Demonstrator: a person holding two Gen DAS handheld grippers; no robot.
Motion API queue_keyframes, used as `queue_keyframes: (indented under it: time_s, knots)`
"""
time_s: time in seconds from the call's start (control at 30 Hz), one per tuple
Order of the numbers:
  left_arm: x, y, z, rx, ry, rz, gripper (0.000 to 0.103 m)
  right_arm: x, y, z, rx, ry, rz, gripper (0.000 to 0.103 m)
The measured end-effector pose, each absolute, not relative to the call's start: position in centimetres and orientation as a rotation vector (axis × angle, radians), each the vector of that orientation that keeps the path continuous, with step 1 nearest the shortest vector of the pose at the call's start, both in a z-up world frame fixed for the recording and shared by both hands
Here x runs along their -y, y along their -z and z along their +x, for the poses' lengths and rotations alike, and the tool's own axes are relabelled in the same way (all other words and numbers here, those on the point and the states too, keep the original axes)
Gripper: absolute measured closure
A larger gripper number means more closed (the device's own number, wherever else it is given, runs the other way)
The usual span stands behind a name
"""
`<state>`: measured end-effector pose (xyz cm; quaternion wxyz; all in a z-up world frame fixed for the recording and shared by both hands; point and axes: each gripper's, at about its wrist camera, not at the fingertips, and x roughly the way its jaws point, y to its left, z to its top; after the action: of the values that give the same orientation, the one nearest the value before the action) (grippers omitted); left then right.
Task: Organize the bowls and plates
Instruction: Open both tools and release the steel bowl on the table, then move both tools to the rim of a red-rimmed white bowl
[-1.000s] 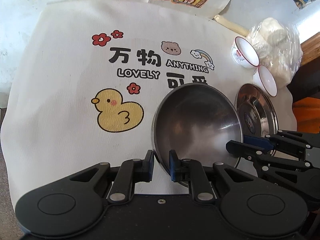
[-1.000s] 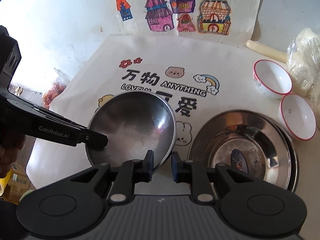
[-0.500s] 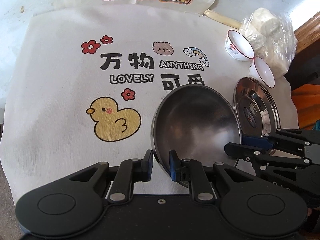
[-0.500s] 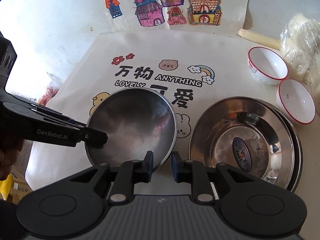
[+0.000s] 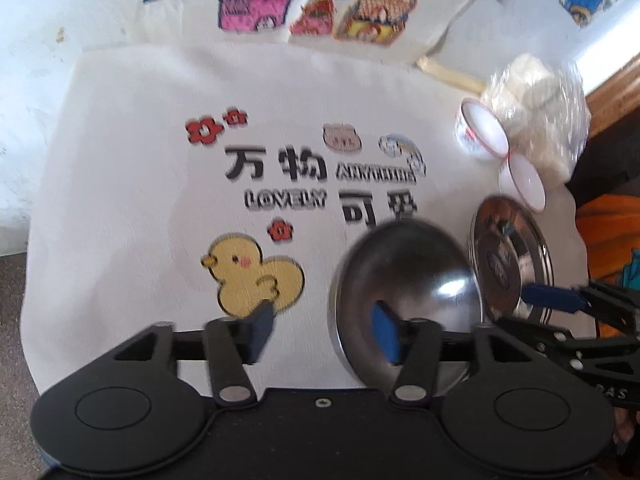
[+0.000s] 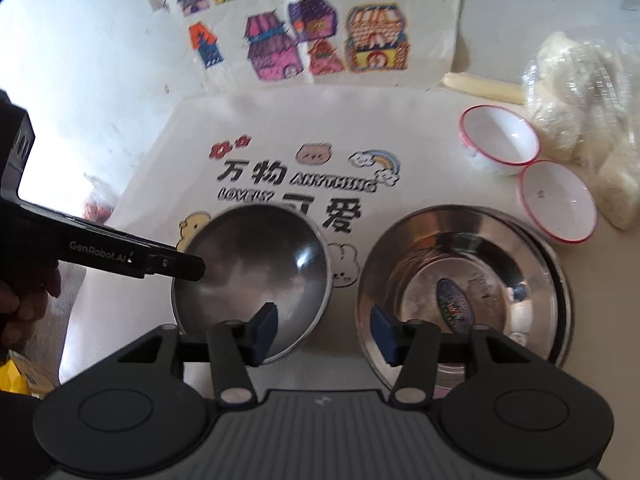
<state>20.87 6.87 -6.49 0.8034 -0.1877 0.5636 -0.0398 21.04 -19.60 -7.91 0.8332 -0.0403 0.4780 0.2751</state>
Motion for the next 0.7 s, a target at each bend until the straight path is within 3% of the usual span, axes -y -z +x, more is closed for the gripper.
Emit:
queue_keyframes:
  time_s: [0.07,0.13,0.23,0.4,0.7]
  knots:
    - [-7.2,5.9,21.3,-1.173,0.072,-0.433,0.027,20.3,7.2,21.3,-0.999,-0.564,-0.067,0.035]
    - [-7.3,5.3,22.0,-1.137,0.068,-0.468,0.015,21.1,6.8,21.6,-0.987,-0.545,-0.044,0.019]
    - [-6.6,4.6,23.4,-1.091,0.069,-0.491,0.001,22.4,6.4,22.1,-0.966,-0.52,-0.005,0.011]
    - [-3.8,4.1,26.4,-1.071,0.091,-0.53,0.001,25.2,6.8,23.4,-0.951,-0.474,0.04,0.0]
    - [5.8,4.3,32.9,-1.063,0.137,-0.488,0.001,32.2,8.0,27.6,-0.946,-0.344,0.062,0.0]
